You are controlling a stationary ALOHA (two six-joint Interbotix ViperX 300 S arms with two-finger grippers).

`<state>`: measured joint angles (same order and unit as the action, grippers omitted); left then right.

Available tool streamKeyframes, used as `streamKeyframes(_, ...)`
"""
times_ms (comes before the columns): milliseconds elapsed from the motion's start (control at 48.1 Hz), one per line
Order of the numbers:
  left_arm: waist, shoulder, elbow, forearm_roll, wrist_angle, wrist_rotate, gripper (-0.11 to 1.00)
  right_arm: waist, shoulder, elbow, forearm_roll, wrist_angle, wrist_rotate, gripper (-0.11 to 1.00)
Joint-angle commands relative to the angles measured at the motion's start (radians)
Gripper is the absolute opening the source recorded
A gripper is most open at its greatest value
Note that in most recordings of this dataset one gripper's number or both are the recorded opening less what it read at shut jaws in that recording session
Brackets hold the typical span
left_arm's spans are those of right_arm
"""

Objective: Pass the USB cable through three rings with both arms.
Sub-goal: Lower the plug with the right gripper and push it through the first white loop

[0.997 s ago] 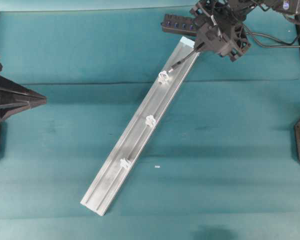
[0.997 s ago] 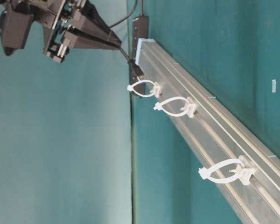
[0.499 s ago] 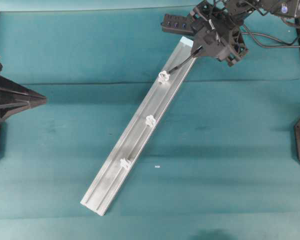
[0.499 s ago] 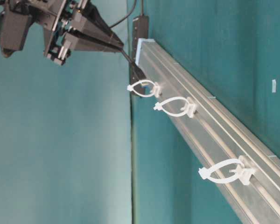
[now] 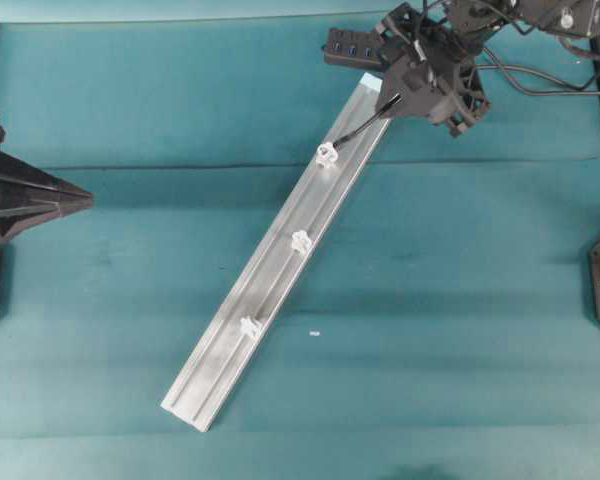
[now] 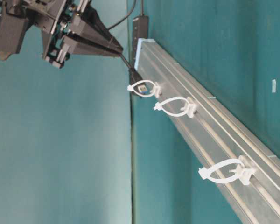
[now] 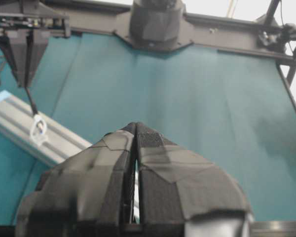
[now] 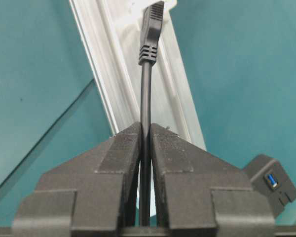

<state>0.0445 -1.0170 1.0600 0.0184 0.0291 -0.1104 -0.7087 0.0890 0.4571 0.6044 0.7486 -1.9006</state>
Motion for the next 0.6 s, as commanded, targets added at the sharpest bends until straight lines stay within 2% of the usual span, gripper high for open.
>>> streamKeyframes(0, 0.003, 0.008, -0.023, 0.003, -0.009, -0.002, -0.01, 0.011, 0.008, -0.005, 0.011, -0.003, -0.009, 0.11)
streamKeyframes(291, 0.003, 0.008, -0.023, 0.003, -0.012, -0.003, -0.01, 0.028, 0.023, -0.006, 0.026, -0.043, -0.009, 0.11)
streamKeyframes(582, 0.003, 0.015, -0.021, 0.003, -0.072, -0.006, -0.01, 0.046, 0.028, -0.006, 0.038, -0.043, -0.009, 0.11)
